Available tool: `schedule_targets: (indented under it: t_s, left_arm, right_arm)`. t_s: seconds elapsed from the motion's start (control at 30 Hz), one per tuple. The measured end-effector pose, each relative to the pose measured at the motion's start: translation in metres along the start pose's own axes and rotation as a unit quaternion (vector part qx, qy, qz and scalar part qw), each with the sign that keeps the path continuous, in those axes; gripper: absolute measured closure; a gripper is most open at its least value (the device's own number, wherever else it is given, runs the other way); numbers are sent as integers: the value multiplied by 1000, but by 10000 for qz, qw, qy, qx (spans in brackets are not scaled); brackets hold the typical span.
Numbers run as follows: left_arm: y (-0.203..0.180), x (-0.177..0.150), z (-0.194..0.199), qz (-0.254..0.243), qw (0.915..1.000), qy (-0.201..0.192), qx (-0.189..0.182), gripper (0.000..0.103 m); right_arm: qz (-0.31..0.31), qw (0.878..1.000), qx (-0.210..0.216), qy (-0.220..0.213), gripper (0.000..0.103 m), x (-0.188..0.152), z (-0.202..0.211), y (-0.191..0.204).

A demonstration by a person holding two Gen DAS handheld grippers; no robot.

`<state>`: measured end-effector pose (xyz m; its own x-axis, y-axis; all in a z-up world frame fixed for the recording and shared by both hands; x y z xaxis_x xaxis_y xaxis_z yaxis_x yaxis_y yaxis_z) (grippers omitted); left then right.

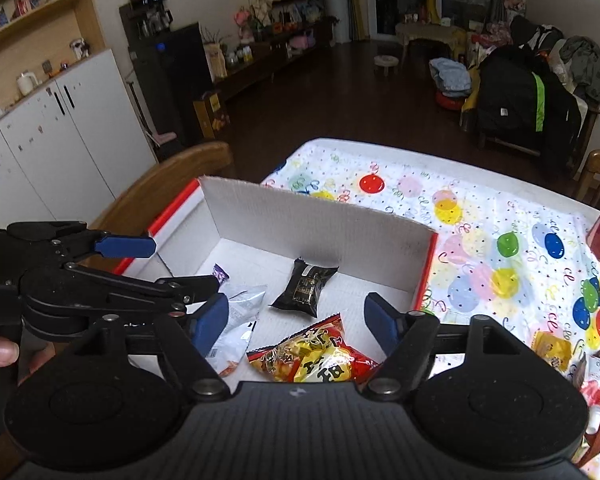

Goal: Organize snacks
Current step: 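Withdraw both tools from the box toward the table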

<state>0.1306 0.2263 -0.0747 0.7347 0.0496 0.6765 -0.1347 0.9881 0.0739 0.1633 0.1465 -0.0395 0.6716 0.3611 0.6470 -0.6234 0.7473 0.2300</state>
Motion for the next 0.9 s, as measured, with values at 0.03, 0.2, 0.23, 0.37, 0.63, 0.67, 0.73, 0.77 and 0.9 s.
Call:
schedule_targets:
  t_s: [0.03,0.2,0.23,0.37,0.63,0.67,0.73,0.77,0.9]
  left_arm:
    - [-3,1,4,-16,10000,-52,-14,25]
    - [-21,3,20,-93,9996,-243,-56,20]
    - [-24,3,23,-105,9995,-279,-60,19]
    - [-37,6,32,-128,9989,-433,-92,16]
    - [-76,13,48,-309,9969,-688,-212,11]
    - [-81,13,49,-324,9967,-707,-252,11]
    - [-92,15,51,-357,9959,-755,-334,9]
    - [-98,15,53,-382,9956,-784,-355,8]
    - [-123,15,55,-452,9940,-866,-493,4]
  right_arm:
    - [-29,10000,21,-32,27,-1,5,-2]
    - [-119,9997,21,-202,20,-6,30,-11]
    - [-131,9996,13,-247,19,-8,35,-13]
    - [-241,9992,-8,-313,19,-16,53,-26]
    - [-394,9976,-112,-562,19,-33,86,-55]
    - [-434,9972,-114,-591,19,-36,90,-60]
    - [-513,9965,-139,-649,19,-41,98,-71]
    - [-557,9960,-164,-680,19,-43,102,-76]
    - [-743,9941,-293,-732,18,-55,116,-101]
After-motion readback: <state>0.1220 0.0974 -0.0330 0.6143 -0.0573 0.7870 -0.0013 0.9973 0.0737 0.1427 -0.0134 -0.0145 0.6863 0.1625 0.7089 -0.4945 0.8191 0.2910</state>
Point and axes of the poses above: each gripper's, at about its wrist camera, not at the fingertips, and z roughly against the way its jaws point, y to its left, x to its top, the point moved 3 cm from there along -z, roughly the way its jaws point, and after that the axes turned 8 degrees about -z, right-handed, at the moved point
